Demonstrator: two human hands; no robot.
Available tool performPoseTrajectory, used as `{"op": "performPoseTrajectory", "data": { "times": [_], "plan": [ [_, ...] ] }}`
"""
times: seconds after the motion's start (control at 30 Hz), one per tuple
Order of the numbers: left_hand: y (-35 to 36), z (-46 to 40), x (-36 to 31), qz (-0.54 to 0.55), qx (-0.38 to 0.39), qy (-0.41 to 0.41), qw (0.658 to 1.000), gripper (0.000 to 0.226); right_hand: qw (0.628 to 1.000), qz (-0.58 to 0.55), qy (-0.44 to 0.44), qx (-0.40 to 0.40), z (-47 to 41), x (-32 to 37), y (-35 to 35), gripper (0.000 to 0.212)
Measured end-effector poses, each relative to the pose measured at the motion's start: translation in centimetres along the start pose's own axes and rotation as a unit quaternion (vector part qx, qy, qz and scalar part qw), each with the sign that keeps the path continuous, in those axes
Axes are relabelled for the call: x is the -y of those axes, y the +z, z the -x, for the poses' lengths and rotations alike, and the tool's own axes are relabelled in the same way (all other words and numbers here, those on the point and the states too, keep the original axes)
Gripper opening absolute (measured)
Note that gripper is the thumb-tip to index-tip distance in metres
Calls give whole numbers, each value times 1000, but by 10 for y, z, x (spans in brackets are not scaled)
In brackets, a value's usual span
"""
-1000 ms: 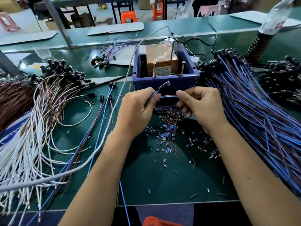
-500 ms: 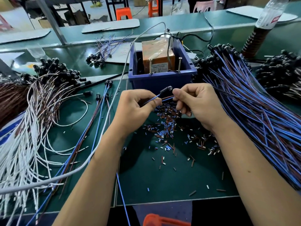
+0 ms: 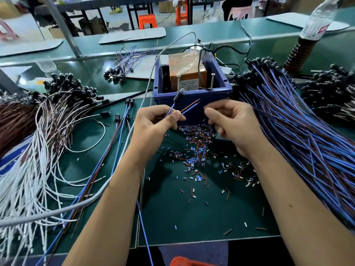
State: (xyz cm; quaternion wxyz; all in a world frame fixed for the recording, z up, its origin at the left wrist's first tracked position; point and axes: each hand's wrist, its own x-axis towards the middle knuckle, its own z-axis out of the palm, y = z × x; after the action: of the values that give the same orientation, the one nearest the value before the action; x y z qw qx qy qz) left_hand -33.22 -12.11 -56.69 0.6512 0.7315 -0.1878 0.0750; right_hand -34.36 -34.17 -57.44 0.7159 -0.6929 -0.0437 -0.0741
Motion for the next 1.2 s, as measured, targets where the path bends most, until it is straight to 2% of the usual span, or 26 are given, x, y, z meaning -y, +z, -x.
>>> {"op": "performPoseTrajectory", "data": {
  "times": [0.13,0.27,0.43,0.53,0.6,0.67,0.8,0.9,1.2],
  "plan": [
    [11,1,4,9,-8,-2,1000,18,996,-77,-12,51,8,0,25,6],
    [23,2,5,-7,-17,15,1000,15,992,-124,-19,4,8,2,34,20],
    [31,3,3,-79,-183,122,972,16,989,-134,-47,-29,6,5,29,17],
    [30,2,3,-78,-254,124,956,16,986,-132,-95,-38,4,4,23,11],
    [30,3,4,-87,-275,121,950,15,985,-109,-122,-62,4,2,21,5],
    [31,4,4,-91,-279,118,949,11,982,-68,-141,-105,4,1,21,7],
    [32,2,6,-78,-274,91,954,26,958,38,-184,-217,1,-2,20,3],
    [32,3,5,-67,-253,87,961,30,928,133,-213,-277,0,-1,20,14],
    [33,6,-1,-53,-225,96,968,32,894,223,-267,-283,4,4,25,23]
  ]
}}
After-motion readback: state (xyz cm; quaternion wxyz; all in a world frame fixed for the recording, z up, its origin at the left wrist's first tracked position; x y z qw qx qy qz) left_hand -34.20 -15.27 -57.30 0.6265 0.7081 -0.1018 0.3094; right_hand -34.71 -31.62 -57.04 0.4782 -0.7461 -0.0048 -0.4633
